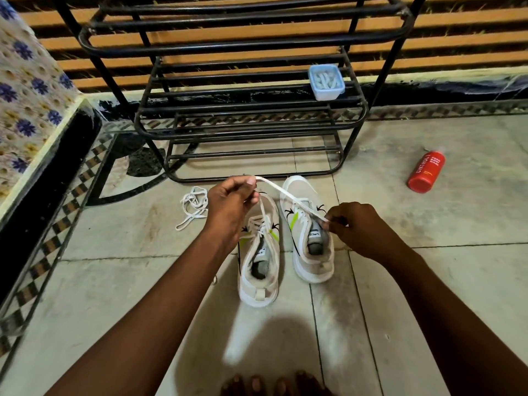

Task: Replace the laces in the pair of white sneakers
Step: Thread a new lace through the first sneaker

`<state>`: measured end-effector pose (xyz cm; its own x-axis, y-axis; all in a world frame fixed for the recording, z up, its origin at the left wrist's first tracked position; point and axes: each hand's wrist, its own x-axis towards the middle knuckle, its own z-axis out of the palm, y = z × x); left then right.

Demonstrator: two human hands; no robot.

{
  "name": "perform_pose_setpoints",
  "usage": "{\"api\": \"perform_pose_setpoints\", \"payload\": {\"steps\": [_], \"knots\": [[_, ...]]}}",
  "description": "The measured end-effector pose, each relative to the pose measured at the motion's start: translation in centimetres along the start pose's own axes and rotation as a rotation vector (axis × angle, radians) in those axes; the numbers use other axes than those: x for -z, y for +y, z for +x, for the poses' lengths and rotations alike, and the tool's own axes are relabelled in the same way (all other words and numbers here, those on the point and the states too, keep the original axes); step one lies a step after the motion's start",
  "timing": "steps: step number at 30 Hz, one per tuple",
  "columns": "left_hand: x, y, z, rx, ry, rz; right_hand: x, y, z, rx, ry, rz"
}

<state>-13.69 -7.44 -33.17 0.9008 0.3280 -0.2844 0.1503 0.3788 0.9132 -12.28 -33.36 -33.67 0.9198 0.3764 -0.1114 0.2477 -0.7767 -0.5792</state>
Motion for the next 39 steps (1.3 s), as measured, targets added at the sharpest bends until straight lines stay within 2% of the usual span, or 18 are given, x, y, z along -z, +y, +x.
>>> {"api": "perform_pose_setpoints", "payload": {"steps": [7, 9, 12, 14, 18, 24, 28, 31, 33, 39], "knots": [[0.6, -0.7, 0.6, -0.055, 0.077, 0.054, 0.1, 0.7, 0.6, -0.004, 0.037, -0.024], [0.8, -1.2, 0.8, -0.095, 0.040, 0.137, 0.3, 0.2, 0.5, -0.016, 0.030, 0.108], [1.3, -2.0, 0.9, -0.136, -0.089, 0.315, 0.0, -1.2, 0.0, -0.053, 0.010, 0.479], [1.9, -2.8, 0.6, -0.149, -0.121, 0.457, -0.8, -1.7, 0.0, -0.086, 0.014, 0.647], [3.2, -4.6, -1.4, -0.223, -0.091, 0.786, -2.3, -2.3, 0.2, -0.098, 0.018, 0.755], [6.4, -6.1, -4.6, -0.434, -0.127, 0.923, -5.3, -4.2, 0.5, -0.083, 0.039, 0.785], [7.2, -6.9, -4.8, -0.374, -0.095, 0.930, -7.6, -5.9, 0.9, -0.095, 0.139, 0.716], [7.3, -7.1, -5.1, -0.288, -0.012, 0.833, -8.7, -6.9, 1.4, 0.029, 0.216, 0.401], [7.5, -7.4, -5.1, -0.209, 0.022, 0.752, -8.8, -7.6, 1.8, 0.105, 0.250, 0.279], [8.0, -8.3, -5.0, -0.065, 0.103, 0.540, -10.8, -7.8, 2.9, 0.137, 0.216, 0.274]]}}
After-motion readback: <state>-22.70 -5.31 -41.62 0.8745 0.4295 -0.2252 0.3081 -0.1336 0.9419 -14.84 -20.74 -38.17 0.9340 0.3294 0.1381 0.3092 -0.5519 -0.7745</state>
